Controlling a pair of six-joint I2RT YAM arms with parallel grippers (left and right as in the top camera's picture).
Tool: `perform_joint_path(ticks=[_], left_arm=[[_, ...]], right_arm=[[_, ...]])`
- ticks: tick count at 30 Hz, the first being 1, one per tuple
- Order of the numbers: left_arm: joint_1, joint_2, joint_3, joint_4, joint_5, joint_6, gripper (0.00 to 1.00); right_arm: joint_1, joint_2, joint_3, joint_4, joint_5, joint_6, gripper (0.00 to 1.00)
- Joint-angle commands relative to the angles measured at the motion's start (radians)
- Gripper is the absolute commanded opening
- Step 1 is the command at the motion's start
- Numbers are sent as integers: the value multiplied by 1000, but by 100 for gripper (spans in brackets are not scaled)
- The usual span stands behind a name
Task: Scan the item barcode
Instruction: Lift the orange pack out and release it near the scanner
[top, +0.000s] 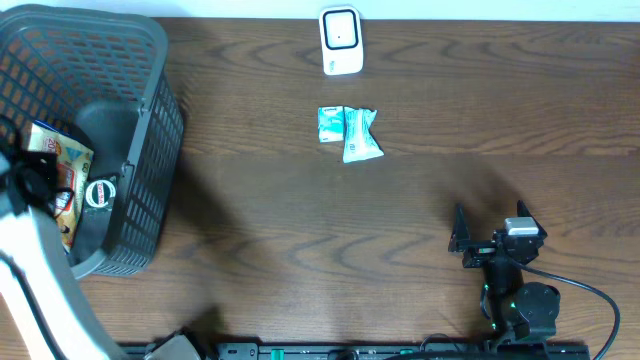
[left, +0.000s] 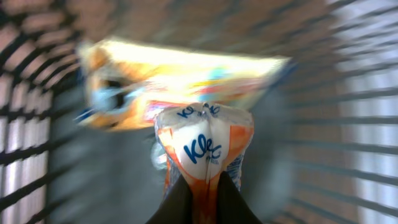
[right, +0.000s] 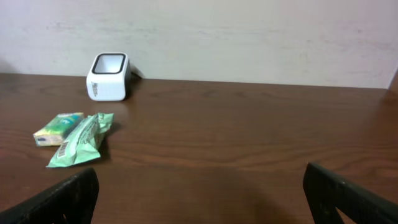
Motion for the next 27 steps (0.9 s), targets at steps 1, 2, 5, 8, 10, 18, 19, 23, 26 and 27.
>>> perform_joint_path(ticks=[1,2,5,8,10,18,19,23,26,27], left_arm=[[5,-119,20,76,162,58,7],[5,-146,20,105,213,58,7],[-3,-211,20,207,412,74,7],[-46,-237,20,340,637,141,7],[-101,-235,20,436,786,205,7],[-446,-131,15,449,851,447,8],[-491,-107,15,443,851,483,7],[-666,32,15,425,841,609,7],[-740,121,15,391,730,612,7],[-759,146,15,373,687,612,7]], right_arm=[[6,-5,-2,-5,1,7,99],[6,-5,-2,-5,1,7,99],[6,-5,-2,-5,1,7,99],[6,-5,-2,-5,1,7,99],[6,-5,-2,-5,1,7,99],[6,-5,-2,-5,1,7,99],[6,-5,-2,-5,1,7,99],[6,-5,-2,-5,1,7,99],[6,-5,-2,-5,1,7,99],[6,-5,-2,-5,1,7,99]])
